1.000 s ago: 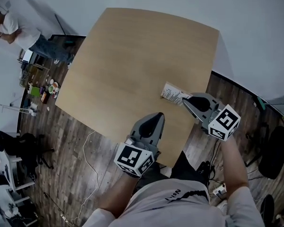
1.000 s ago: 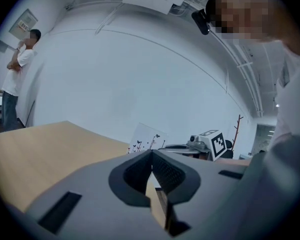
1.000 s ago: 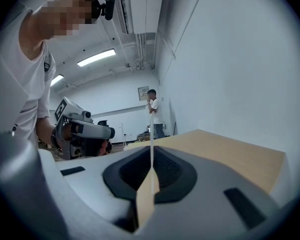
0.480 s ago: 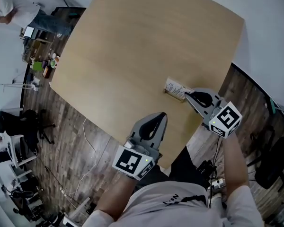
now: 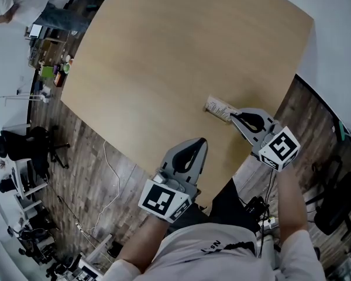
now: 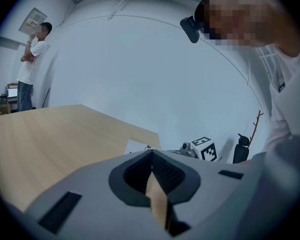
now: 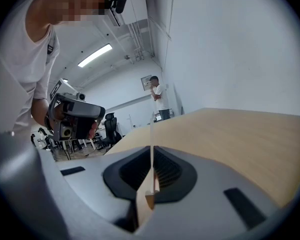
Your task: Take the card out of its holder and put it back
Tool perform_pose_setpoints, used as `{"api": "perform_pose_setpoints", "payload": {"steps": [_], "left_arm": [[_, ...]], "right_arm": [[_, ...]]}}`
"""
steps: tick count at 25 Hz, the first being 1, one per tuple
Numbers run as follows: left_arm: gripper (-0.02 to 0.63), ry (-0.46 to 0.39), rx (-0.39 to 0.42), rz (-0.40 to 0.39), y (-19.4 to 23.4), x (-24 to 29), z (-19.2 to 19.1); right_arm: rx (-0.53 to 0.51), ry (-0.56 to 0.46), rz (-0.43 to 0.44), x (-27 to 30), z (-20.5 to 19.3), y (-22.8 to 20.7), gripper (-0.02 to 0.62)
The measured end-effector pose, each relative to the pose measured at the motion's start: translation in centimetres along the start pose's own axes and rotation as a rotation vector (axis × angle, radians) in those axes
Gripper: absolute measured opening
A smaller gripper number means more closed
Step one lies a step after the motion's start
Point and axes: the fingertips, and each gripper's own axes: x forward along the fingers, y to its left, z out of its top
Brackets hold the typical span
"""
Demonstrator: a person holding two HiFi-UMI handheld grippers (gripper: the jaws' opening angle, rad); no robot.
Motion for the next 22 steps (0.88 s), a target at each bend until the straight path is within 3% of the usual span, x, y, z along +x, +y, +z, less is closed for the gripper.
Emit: {"api": "perform_pose_setpoints", "payload": {"steps": [9,15,22], "left_arm": [[0.013,0.005,-0.005,0.0,-0.4,0.9,-0.7],[0.012,0.009,-0.009,-0.007,-0.7,1.1,-1.1],[0.013,0.005,-0.004,-0.034,-0.5,0.3,-1.2]], "right_arm": [[-0.06,0.074,0.019,0.2,-2.5,0.2,0.026],[-0.025,0.107,0.016,0.0,-4.4,-0.1,0.029],[-0.033,0.128,-0.049,-0.5,-4.1,-0.2,0.061]]}}
